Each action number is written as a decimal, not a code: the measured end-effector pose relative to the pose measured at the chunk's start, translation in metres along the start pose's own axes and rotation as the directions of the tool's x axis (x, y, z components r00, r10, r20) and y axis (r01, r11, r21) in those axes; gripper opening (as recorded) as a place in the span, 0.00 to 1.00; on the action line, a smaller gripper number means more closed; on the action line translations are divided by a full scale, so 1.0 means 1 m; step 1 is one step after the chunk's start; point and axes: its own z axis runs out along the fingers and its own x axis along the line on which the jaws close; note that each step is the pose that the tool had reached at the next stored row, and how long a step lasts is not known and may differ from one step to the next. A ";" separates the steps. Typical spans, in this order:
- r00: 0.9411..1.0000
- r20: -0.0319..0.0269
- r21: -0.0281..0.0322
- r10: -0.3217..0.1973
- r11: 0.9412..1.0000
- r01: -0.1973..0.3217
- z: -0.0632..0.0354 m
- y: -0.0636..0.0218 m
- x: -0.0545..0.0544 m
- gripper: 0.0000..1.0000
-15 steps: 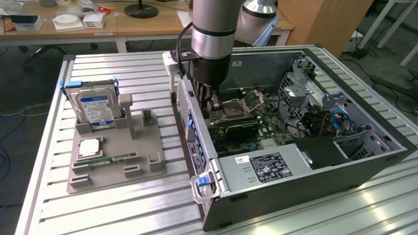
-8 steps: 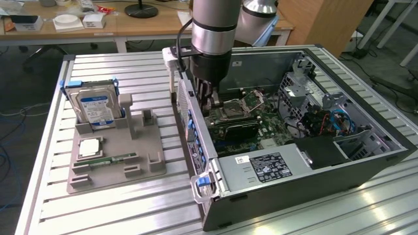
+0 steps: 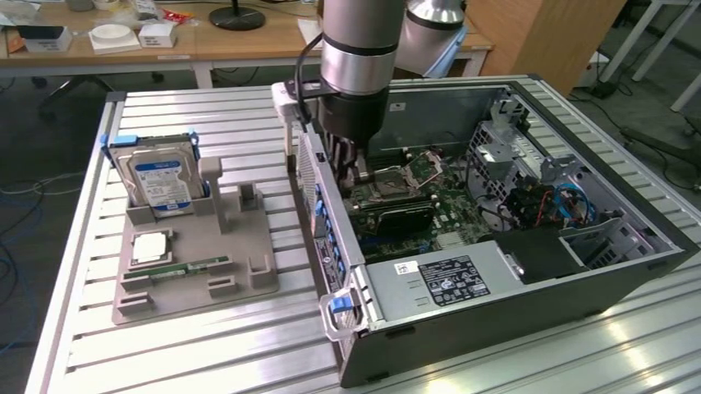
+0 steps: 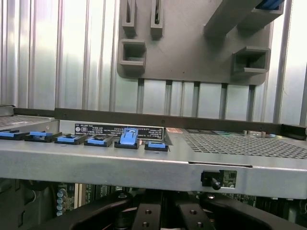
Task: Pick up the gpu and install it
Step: 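Press down on the gpu until it lock into place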
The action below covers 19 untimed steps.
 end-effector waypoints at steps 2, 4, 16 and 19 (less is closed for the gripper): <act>1.000 0.000 0.000 0.000 1.000 0.000 0.0001 0.0007 0.002 0.10; 1.000 0.000 0.000 0.000 1.000 0.000 0.0001 0.0010 0.005 0.10; 1.000 0.000 0.000 0.000 1.000 0.000 -0.0004 0.0012 0.010 0.10; 1.000 0.000 0.000 0.000 1.000 0.000 -0.0025 0.0012 0.010 0.10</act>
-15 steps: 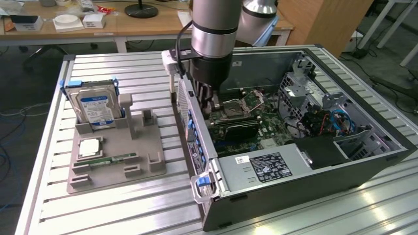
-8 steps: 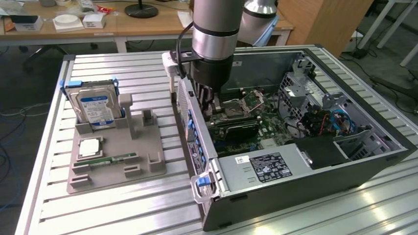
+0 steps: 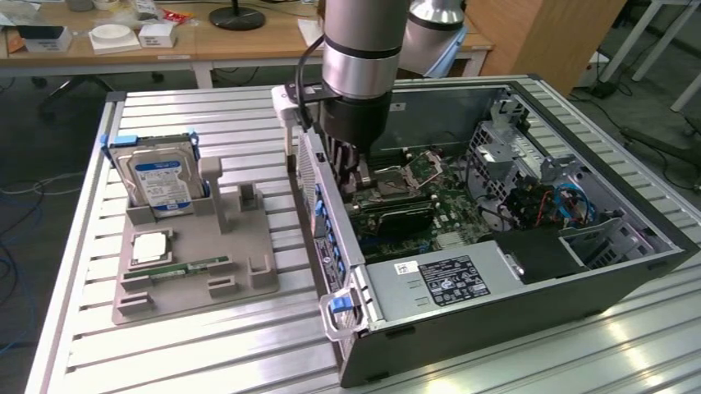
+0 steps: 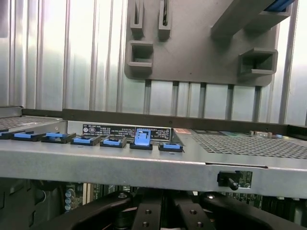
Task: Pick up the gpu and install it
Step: 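Press down on the gpu until it lock into place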
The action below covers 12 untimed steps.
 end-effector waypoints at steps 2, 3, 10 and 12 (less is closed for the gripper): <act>1.000 0.000 0.000 0.000 1.000 0.000 -0.0011 0.0000 0.000 0.10; 1.000 0.000 0.000 0.000 1.000 0.000 -0.0016 0.0000 0.000 0.10; 1.000 -0.001 0.000 -0.001 1.000 0.001 -0.0070 -0.0016 -0.001 0.10; 1.000 -0.001 -0.001 -0.002 1.000 0.002 -0.0091 -0.0022 -0.001 0.10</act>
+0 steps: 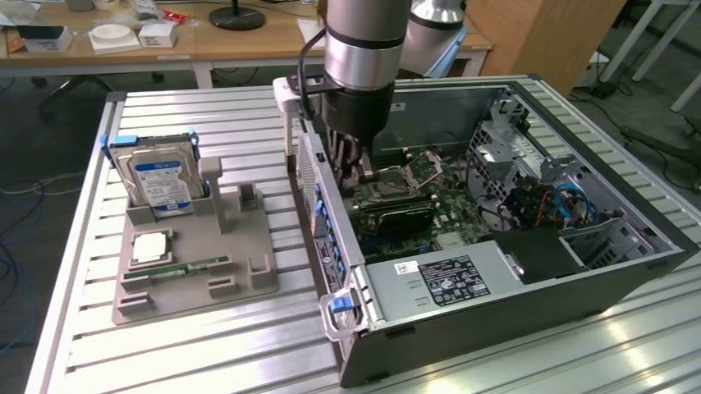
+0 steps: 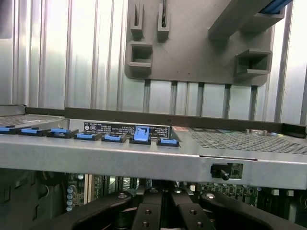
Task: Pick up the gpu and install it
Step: 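Press down on the gpu until it lock into place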
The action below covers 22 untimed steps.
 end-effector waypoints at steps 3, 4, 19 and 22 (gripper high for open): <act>1.000 0.000 0.000 -0.001 1.000 0.001 -0.0019 -0.0001 0.001 0.10; 1.000 0.000 0.000 -0.001 1.000 0.001 -0.0019 0.0000 0.003 0.10; 1.000 0.000 0.000 -0.001 1.000 0.001 -0.0015 0.0059 0.008 0.10; 1.000 0.000 -0.001 -0.001 1.000 0.001 -0.0015 0.0060 0.009 0.10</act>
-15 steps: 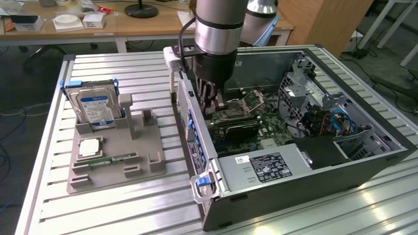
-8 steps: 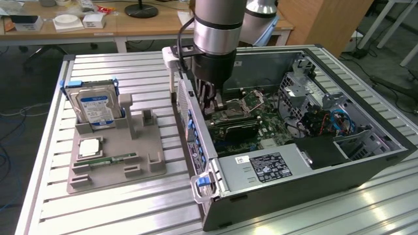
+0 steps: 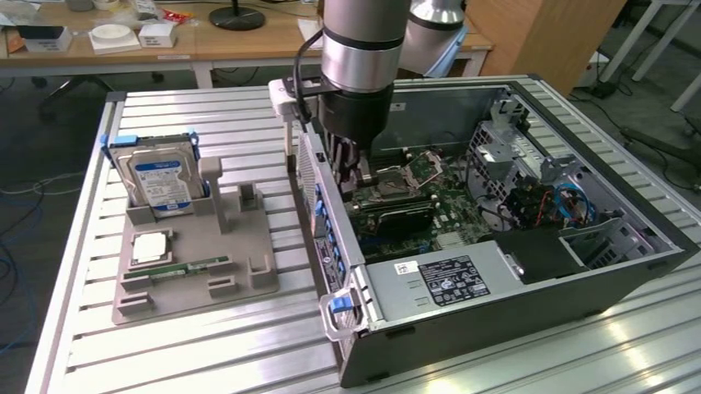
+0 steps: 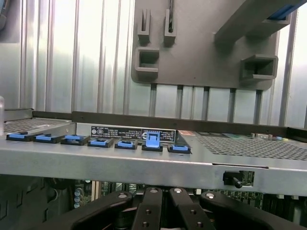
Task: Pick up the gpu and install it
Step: 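Press down on the gpu until it lock into place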
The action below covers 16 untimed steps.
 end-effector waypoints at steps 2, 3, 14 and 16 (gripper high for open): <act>1.000 0.000 0.000 0.000 1.000 0.000 0.0000 0.0001 0.001 0.10; 1.000 0.000 0.000 0.000 1.000 0.000 0.0004 0.0001 0.001 0.10; 1.000 0.000 0.000 0.000 1.000 0.000 0.0060 -0.0140 0.001 0.10; 1.000 0.000 0.000 0.000 1.000 0.000 0.0074 -0.0155 0.001 0.10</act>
